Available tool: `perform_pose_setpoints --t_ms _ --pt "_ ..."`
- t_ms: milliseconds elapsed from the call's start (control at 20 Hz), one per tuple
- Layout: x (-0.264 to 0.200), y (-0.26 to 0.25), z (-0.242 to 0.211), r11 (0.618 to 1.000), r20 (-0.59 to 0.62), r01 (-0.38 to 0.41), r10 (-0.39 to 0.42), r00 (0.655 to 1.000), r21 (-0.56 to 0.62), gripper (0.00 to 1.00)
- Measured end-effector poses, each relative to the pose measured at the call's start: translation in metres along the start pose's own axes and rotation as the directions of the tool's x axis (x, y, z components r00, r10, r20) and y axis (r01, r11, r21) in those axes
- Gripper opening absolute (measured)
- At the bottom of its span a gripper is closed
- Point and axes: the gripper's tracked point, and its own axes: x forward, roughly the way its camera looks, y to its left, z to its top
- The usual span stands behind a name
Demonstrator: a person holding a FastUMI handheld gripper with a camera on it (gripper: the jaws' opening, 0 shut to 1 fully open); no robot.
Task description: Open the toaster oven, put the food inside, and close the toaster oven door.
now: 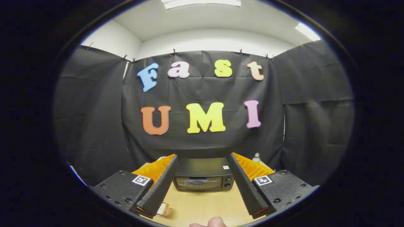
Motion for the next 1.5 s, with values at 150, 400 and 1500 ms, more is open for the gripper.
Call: perform_pose_setpoints --t_ms 150,400,1500 --pt "-0.001 -0.001 0.003 1.0 0.006 0.005 -0.005 1.0 -0.005 1.0" --pt "-0.001 -0.002 0.004 1.0 0.001 0.008 -0.008 1.0 -0.004 1.0" --pt "0.028 -0.001 -0.005 0.999 -0.03 0.005 -0.004 1.0 0.032 1.0"
